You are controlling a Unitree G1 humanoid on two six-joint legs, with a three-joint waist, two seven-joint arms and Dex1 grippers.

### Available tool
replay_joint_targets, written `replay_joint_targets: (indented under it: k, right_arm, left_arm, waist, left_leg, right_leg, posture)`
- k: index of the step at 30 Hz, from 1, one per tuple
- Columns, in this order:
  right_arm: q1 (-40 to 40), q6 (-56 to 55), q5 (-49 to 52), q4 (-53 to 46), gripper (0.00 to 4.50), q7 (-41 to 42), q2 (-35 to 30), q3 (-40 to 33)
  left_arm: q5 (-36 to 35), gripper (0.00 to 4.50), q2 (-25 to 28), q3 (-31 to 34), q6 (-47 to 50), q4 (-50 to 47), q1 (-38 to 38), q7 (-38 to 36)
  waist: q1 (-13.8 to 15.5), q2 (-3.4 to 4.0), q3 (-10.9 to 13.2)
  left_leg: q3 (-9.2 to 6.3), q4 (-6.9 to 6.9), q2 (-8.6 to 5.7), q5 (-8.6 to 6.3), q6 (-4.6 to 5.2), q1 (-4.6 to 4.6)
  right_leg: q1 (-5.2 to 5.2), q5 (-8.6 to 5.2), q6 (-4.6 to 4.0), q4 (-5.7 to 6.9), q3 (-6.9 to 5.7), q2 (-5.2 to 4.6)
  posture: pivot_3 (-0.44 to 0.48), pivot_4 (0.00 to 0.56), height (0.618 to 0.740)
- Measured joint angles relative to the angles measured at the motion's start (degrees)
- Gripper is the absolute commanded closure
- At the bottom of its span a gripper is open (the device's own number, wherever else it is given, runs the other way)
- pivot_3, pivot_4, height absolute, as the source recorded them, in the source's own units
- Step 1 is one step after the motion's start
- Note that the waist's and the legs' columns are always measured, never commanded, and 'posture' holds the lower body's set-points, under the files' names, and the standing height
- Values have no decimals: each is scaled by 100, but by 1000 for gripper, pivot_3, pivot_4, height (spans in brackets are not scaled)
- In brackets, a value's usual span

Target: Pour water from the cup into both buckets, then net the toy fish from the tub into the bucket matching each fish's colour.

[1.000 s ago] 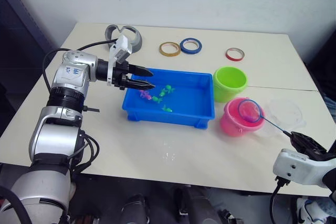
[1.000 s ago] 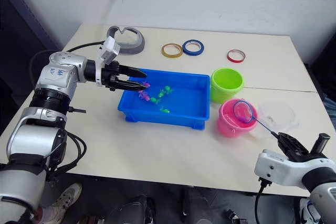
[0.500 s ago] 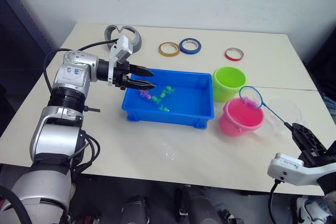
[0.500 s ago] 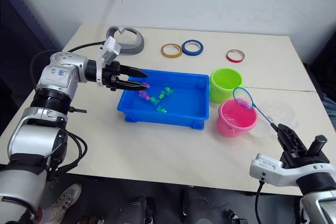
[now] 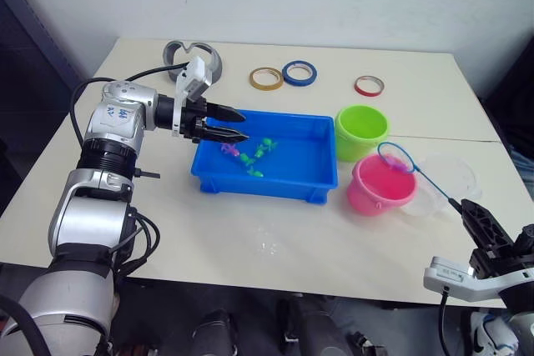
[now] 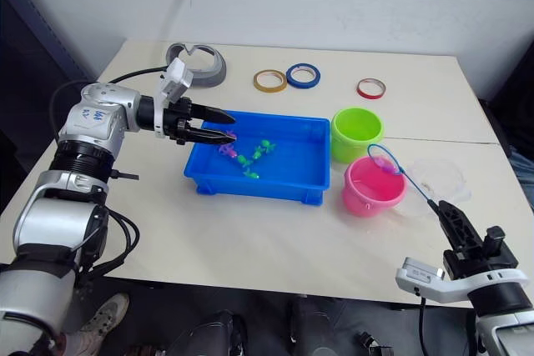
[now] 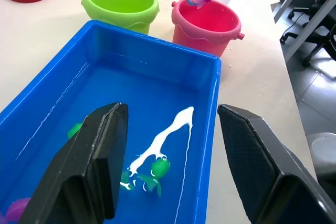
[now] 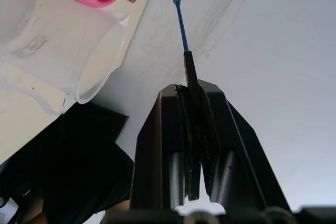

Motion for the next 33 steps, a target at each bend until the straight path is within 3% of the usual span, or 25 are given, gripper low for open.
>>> replay_joint_targets:
  k: [8,15,23,26,33]
  right_arm:
    - [82,-144,-424,20,4500,-540,61,-147]
    - [-96,-34,-143,16,4500,-362,286,-174]
    - [-2250,1450,2076,-279,4500,1461,94,-35]
    - [-3281,2579,2522,-358,4500,2330,172,457]
    - [-4801,5303,3222,-334,4500,3946,293,1819]
  left_arm:
    - [0,1477,2,3,34,-18,0,0]
    - [0,1477,3,5,59,-36,0,1]
    - [121,1477,265,50,-164,56,3,182]
    - [234,1477,529,155,-333,219,19,344]
    - [267,1477,1123,420,-355,64,444,566]
  waist:
    - [-27,0,0]
    - [-61,0,0]
    - [-125,-4,1]
    - [-163,-4,1]
    - [-200,-5,0]
  left_leg:
    - [1,4,0,-1,-5,2]
    - [1,9,1,-2,-11,7]
    - [-5,28,8,2,-23,17]
    - [-12,28,6,5,-27,18]
    - [-27,19,6,6,-28,12]
  right_leg:
    - [-1,-3,-5,10,1,0]
    - [-1,-9,-12,26,1,0]
    - [-2,-13,-20,61,6,12]
    - [-2,-17,-27,70,4,10]
    - [-7,-24,-41,73,-10,3]
  posture:
    - [0,150,693]
    - [0,150,693]
    - [0,150,693]
    - [0,150,693]
    - [0,150,693]
